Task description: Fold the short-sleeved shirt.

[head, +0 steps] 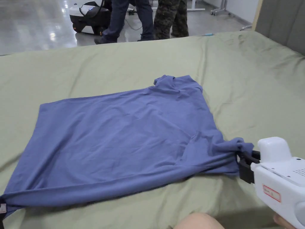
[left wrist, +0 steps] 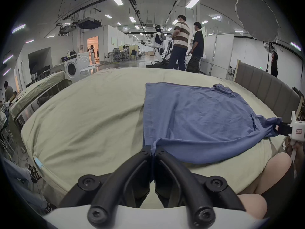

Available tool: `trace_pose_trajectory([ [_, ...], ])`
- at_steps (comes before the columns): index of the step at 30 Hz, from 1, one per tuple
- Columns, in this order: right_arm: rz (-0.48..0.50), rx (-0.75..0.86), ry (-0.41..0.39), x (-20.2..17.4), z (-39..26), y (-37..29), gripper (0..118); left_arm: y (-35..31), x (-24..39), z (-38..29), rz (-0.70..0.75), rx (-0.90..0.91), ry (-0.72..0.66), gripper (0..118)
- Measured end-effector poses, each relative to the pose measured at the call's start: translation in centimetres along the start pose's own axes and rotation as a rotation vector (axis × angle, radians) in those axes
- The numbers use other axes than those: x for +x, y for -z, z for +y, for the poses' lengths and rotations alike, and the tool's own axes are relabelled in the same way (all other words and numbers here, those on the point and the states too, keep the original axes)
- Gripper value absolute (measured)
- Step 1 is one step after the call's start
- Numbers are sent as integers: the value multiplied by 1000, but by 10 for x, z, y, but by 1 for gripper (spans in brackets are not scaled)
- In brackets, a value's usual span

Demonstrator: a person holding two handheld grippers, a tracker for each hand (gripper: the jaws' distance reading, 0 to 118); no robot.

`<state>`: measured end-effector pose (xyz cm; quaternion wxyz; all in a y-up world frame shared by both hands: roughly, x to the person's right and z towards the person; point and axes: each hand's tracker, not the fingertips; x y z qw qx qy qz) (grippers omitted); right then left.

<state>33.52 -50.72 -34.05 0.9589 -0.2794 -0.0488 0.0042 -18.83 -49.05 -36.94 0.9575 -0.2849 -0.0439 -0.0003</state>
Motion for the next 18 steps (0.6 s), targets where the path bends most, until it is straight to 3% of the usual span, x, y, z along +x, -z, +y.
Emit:
trace_pose_trajectory([
  [4,20,-2,-38,1,33,-13,5,-5,-7,28,-40,-13,-12,2],
  [7,71,-53,-91,1,82,5,5,12,-7,59,-67,-70,69,2],
  [10,87,-137,-120,3,130,50,5,48,-16,98,-55,-120,70,2],
  [13,42,-200,-182,-1,163,105,5,99,-28,132,-54,-180,33,2],
  [18,17,-319,-155,-1,172,186,6,178,-33,149,-60,-291,4,2],
])
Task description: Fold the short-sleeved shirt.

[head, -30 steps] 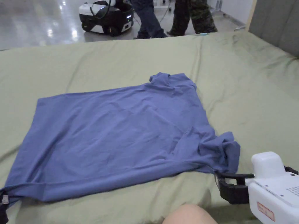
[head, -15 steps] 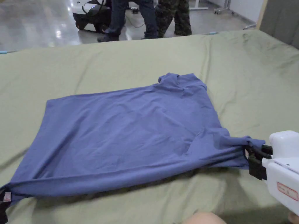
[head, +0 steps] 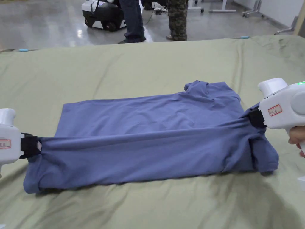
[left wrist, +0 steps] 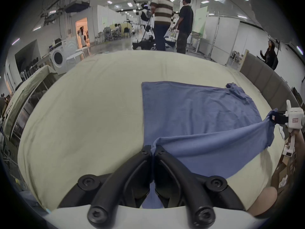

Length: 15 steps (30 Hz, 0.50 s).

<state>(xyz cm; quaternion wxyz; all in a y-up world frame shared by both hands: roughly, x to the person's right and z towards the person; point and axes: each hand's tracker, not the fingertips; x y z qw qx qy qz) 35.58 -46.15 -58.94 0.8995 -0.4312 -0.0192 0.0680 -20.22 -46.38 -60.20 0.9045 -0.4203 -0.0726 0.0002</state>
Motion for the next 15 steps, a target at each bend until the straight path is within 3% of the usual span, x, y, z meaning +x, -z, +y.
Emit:
trace_pose_trajectory([
  [1,-10,-13,17,1,0,12,15,13,-2,2,-7,-30,-11,2],
  [2,-24,-26,35,3,0,21,54,26,-7,4,-20,-60,-27,12],
  [3,-27,-31,50,7,-4,27,93,34,-10,4,-29,-82,-53,39],
  [4,-61,-33,64,10,-7,28,116,37,-14,3,-10,-102,-88,83],
  [5,-101,-17,89,15,-11,26,118,35,-17,2,23,-85,-108,106],
  [6,-107,43,122,21,-17,15,118,25,-23,-4,28,-55,-123,112],
  [8,-73,205,223,37,-32,-17,118,-9,-30,-17,-47,124,-154,118],
  [11,-27,303,285,43,-68,-71,114,-66,-26,-48,-45,217,-132,118],
  [12,12,306,261,40,-81,-87,103,-83,-21,-64,-57,245,-115,113],
  [13,34,324,217,34,-96,-103,70,-100,-12,-83,-62,287,-74,90],
  [14,-7,338,162,23,-109,-112,3,-113,-3,-98,-29,315,-25,17],
  [15,-73,350,118,7,-123,-122,2,-117,7,-114,21,319,15,0],
])
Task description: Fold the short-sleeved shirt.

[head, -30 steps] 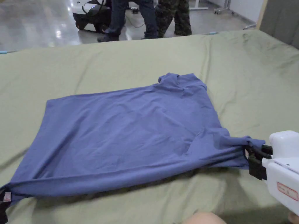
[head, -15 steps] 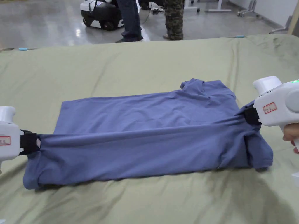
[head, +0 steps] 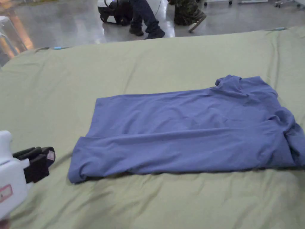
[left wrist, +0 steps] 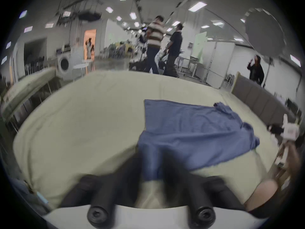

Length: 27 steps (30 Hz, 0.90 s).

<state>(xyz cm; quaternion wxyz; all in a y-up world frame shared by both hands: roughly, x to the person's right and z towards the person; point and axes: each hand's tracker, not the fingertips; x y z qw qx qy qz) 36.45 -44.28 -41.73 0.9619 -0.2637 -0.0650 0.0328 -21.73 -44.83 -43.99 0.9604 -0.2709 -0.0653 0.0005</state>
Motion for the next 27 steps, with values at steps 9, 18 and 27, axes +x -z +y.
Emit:
trace_pose_trajectory([
  [9,180,-19,-38,-49,-55,-49,2,35,18,-39,-17,-70,112,38],
  [18,204,-41,-61,-69,-53,-40,2,129,1,-19,-59,-287,79,8],
  [27,189,-108,-9,-50,-34,28,60,113,5,-12,-69,-249,26,7],
])
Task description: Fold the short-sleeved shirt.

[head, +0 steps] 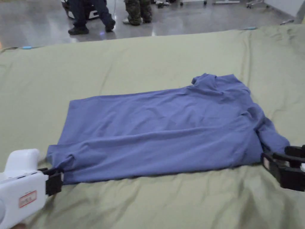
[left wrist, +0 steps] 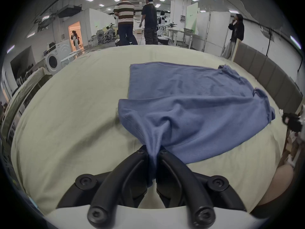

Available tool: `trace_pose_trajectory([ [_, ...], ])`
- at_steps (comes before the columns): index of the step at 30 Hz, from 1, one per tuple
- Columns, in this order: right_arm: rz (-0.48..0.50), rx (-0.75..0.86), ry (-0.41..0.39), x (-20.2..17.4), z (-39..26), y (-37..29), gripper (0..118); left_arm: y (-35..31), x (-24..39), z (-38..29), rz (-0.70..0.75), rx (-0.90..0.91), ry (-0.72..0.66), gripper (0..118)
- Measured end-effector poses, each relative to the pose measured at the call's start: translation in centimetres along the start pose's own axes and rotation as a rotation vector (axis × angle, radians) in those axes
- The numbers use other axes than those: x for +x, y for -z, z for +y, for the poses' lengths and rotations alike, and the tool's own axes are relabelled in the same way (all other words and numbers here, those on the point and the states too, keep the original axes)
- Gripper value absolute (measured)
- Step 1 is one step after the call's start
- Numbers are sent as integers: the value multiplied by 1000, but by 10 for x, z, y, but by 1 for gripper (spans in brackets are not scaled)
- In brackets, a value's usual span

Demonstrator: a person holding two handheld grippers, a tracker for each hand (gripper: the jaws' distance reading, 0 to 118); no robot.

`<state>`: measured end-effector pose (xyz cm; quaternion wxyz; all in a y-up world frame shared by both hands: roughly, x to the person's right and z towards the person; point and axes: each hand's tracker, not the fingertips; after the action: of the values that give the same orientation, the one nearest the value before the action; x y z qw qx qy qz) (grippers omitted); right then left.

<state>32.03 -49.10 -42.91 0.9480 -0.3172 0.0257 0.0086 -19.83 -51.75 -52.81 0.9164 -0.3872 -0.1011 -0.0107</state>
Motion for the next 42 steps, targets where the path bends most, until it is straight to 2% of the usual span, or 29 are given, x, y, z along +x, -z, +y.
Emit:
trace_pose_trajectory([
  [1,-10,-72,24,10,4,14,104,-3,-2,0,-6,5,-6,7],
  [2,-41,-145,39,16,8,24,118,-5,-4,1,-10,2,-7,7],
  [4,-109,-130,64,26,18,45,115,-10,1,0,-15,7,-12,7],
  [6,-163,-166,50,43,21,63,114,-8,1,2,-14,1,-14,7],
  [7,-153,-187,78,51,21,73,111,-8,1,3,-14,-2,-15,7],
  [8,-125,-214,123,58,20,79,98,-9,5,3,-12,-3,-14,7],
  [9,-81,-252,185,67,11,95,72,-9,5,4,-12,-5,-12,7],
  [10,6,-271,262,74,8,99,65,-8,5,4,-16,-8,-10,7],
  [11,-35,-216,272,77,8,93,50,-9,4,5,-19,-10,-11,7],
  [12,-16,-187,260,78,10,87,27,-10,4,5,-22,-12,-14,7],
  [13,34,-153,251,69,13,76,16,-12,3,6,-36,-13,-24,7],
  [15,51,-100,265,67,15,59,14,-21,2,8,-52,-4,-46,7],
  [19,23,-64,145,44,21,9,14,-57,4,8,-78,35,-39,7],
  [23,33,-49,127,44,16,-49,14,-106,5,-8,-99,42,18,7],
  [27,3,-124,46,39,-9,-84,14,-136,3,-40,-170,-15,7,7],
  [31,-48,-246,-33,29,-48,-90,14,-134,5,-79,-192,-74,26,7],
  [34,-93,-213,1,28,-67,-97,15,-132,7,-101,-178,-101,9,9],
  [35,-146,-183,14,29,-69,-100,39,-134,6,-106,-163,-85,-13,29],
  [36,-172,-162,17,30,-70,-104,85,-133,-2,-109,-145,-49,-32,69],
  [37,-186,-141,21,33,-70,-109,118,-137,-5,-109,-110,-26,-47,109],
  [38,-172,-91,50,35,-68,-118,117,-142,-7,-106,-75,-13,-60,118],
  [40,-122,56,113,35,-56,-129,117,-162,-9,-93,-89,106,-97,118],
  [42,-130,109,113,21,-27,-142,115,-174,-9,-72,-103,161,-143,115],
])
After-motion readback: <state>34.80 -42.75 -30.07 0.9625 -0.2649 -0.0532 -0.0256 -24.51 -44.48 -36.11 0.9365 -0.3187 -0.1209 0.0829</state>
